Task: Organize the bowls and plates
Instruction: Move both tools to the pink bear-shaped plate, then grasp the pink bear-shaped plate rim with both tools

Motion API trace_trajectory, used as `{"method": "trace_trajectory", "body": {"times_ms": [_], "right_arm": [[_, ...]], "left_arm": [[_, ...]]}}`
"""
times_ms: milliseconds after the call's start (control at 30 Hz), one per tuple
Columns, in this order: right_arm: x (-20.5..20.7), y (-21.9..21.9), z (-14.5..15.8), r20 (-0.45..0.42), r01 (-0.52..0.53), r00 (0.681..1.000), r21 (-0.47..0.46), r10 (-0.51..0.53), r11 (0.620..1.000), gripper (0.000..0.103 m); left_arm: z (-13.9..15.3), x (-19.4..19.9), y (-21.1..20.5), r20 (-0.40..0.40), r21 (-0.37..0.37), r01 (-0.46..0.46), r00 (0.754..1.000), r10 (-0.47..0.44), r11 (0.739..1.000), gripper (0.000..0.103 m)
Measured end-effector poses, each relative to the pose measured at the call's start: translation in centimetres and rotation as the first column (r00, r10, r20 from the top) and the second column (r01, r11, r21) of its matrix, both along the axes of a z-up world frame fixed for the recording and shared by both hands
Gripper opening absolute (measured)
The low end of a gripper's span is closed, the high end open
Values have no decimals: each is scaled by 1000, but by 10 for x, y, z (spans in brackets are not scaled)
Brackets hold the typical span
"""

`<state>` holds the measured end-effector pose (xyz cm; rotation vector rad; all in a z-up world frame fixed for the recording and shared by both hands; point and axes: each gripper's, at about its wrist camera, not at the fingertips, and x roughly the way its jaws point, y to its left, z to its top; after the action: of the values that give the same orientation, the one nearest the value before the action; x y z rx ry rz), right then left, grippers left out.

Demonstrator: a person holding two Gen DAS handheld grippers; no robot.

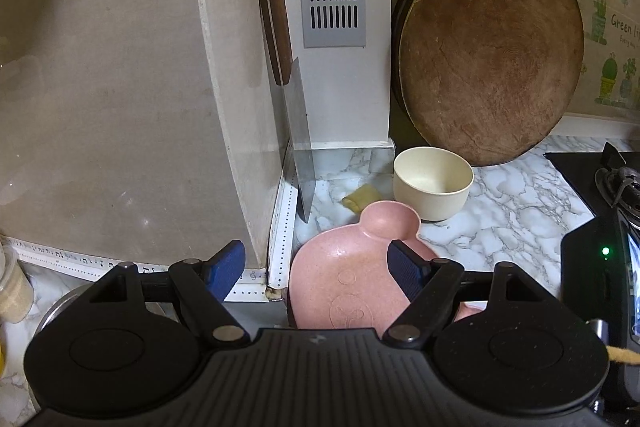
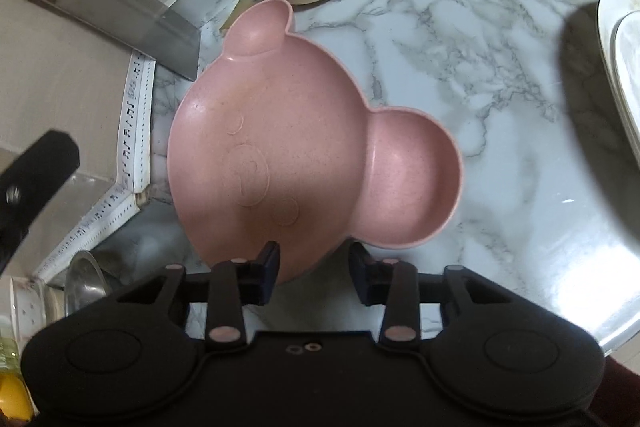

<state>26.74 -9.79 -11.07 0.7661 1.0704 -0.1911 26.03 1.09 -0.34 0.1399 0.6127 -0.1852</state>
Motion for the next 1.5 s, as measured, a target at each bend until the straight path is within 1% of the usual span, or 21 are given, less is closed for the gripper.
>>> {"method": "trace_trajectory", "body": {"times_ms": [67,167,267,367,500,600,733,867,900,933,967,1000,1033,1067,1133,1167,1200,1267,1333,1400,1500], "right_arm": [[2,1,-2,-5,-5,1000,-4,5,1000,22],[0,-3,-2,14,-11,1000,-6,11,1000,20],[-6,-11,0,34,-24,999,-47,26,999,17],[-10,-25,0,40,-74,996,-62,77,995,15],[-23,-45,4,31,-179,982,-141,185,974,15],[-28,-57,6,9,-275,959,-197,282,941,15],[-34,-66,8,-33,-428,901,-226,432,875,15],[-40,-70,9,-39,-517,851,-239,524,822,16],[-41,-72,9,-37,-523,847,-233,530,820,16],[-43,-74,9,-39,-518,850,-238,525,822,17],[-44,-74,10,-41,-514,853,-248,521,821,23],[-46,-74,10,-44,-508,856,-253,515,823,27],[-49,-75,10,-40,-498,862,-249,505,831,28],[-50,-75,9,-35,-487,869,-238,494,840,31],[-51,-76,10,-21,-462,883,-225,469,858,40],[-53,-77,12,-11,-448,889,-228,457,865,47],[-53,-76,12,-7,-436,895,-236,447,869,46],[-55,-78,12,1,-415,904,-237,427,879,46],[-57,-79,12,15,-402,909,-229,416,887,40],[-59,-78,12,25,-393,912,-225,409,891,25],[-62,-77,12,28,-377,918,-246,396,893,14]], "left_arm": [[-1,-1,-1,-1,9,-2,1000,2,1000,78],[-5,-1,-2,-9,23,2,1000,-2,1000,78],[-10,-1,-1,-26,26,8,1000,-7,1000,78],[-15,-1,1,-57,19,23,998,-22,1000,78],[-26,-1,4,-111,22,58,992,-56,998,78],[-37,0,8,-170,15,90,982,-86,996,78],[-52,2,14,-252,-9,97,963,-97,995,78],[-61,0,18,-299,-30,109,947,-113,994,77],[-63,0,18,-312,-33,110,943,-115,993,77],[-66,1,18,-324,-35,111,939,-116,993,77],[-69,1,18,-330,-33,105,938,-110,994,76],[-72,2,19,-335,-31,100,936,-104,995,73],[-75,3,19,-349,-36,98,931,-105,994,64],[-78,5,19,-361,-45,92,927,-102,995,60],[-81,7,18,-373,-59,82,923,-98,995,58],[-82,7,16,-375,-61,84,922,-101,995,53],[-84,7,15,-377,-62,87,920,-104,994,51],[-85,7,12,-386,-78,92,915,-116,993,40],[-87,6,9,-392,-83,90,913,-115,993,39],[-88,4,7,-388,-71,81,916,-102,994,38],[-88,3,9,-386,-71,59,919,-82,996,32]]}}
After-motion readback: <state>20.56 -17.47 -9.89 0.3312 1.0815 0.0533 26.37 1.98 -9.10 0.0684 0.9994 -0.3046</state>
